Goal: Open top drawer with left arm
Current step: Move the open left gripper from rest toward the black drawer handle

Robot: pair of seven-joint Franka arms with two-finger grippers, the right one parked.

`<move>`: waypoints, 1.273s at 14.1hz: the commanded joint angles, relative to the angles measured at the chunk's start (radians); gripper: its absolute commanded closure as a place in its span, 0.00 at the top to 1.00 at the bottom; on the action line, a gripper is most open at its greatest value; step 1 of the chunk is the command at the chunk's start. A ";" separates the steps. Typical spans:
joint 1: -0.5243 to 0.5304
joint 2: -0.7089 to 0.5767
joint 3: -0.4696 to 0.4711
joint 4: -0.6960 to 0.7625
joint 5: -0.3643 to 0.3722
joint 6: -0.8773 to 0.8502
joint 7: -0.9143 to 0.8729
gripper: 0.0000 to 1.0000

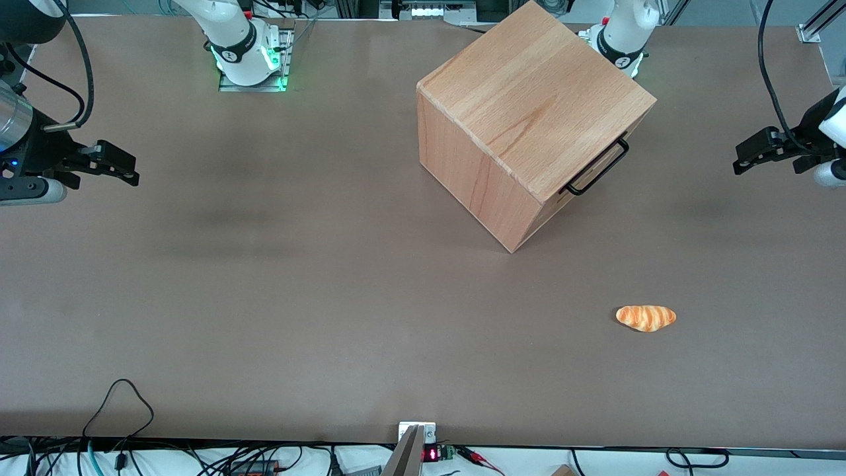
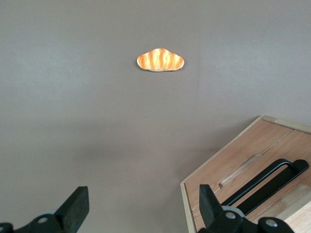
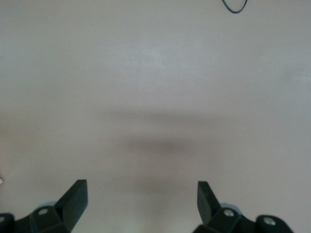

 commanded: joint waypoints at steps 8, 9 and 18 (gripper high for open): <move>0.008 0.016 -0.003 0.023 -0.021 -0.022 0.005 1.00; 0.008 0.018 -0.001 0.016 -0.031 -0.022 0.006 1.00; 0.000 0.051 -0.052 -0.128 -0.087 0.029 0.279 1.00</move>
